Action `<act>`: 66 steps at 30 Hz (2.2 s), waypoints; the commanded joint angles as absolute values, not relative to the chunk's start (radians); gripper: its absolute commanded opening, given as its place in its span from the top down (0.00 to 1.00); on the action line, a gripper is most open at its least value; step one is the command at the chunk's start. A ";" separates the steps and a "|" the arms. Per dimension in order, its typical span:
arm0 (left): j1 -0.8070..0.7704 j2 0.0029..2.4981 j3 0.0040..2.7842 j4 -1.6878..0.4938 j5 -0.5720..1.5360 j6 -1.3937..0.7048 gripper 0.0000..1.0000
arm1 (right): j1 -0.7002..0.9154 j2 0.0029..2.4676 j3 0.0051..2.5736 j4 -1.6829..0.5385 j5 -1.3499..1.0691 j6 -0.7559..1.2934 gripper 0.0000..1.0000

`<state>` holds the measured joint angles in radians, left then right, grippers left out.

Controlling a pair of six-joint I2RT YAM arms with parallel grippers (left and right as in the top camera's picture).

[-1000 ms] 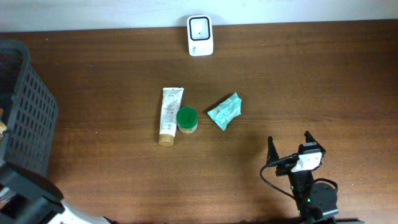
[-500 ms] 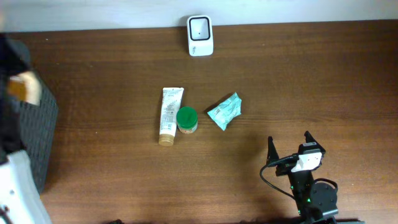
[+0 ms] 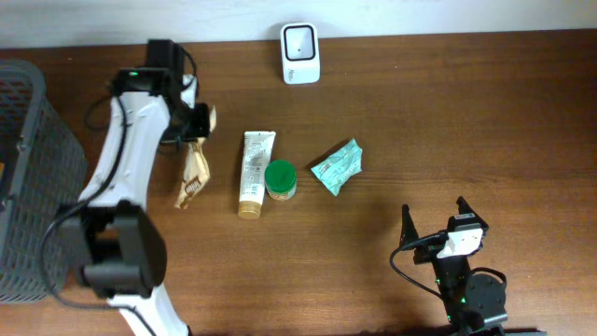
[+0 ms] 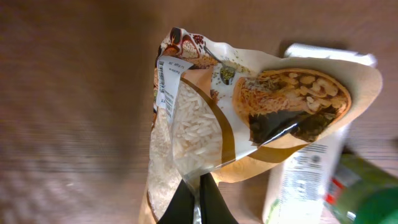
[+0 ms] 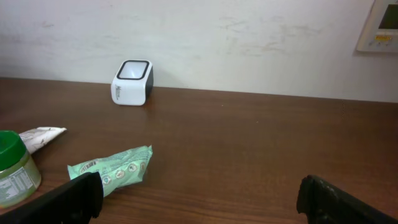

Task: Scan the item barcode
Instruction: 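Place the brown snack bag left of the tube with the left gripper, then reach the left gripper into the basket and grasp the orange packet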

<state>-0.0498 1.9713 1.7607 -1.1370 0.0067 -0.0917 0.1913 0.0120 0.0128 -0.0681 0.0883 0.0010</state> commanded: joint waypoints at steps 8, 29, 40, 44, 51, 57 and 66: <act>-0.033 1.961 2.003 -1.227 0.004 -0.092 0.19 | 0.196 0.006 0.006 -0.073 0.090 0.007 0.02; 0.776 2.049 2.041 -0.935 -0.187 0.081 0.04 | 0.196 0.006 0.006 -0.073 0.090 0.007 0.02; 0.777 2.201 1.870 -0.628 -0.173 0.400 0.26 | 0.196 0.006 0.006 -0.073 0.090 0.007 0.02; 0.776 2.276 1.870 -0.583 -0.173 0.445 0.27 | 0.196 0.006 0.006 -0.073 0.090 0.007 0.02; 0.776 2.353 1.868 -0.563 -0.173 0.466 0.30 | 0.196 0.006 0.006 -0.073 0.090 0.007 0.02; 0.778 2.370 1.867 -0.564 -0.173 0.466 0.68 | 0.196 0.006 0.006 -0.073 0.090 0.007 0.02; 0.766 2.280 1.874 -0.621 -0.173 0.352 1.00 | 0.196 0.006 0.006 -0.073 0.090 0.007 0.02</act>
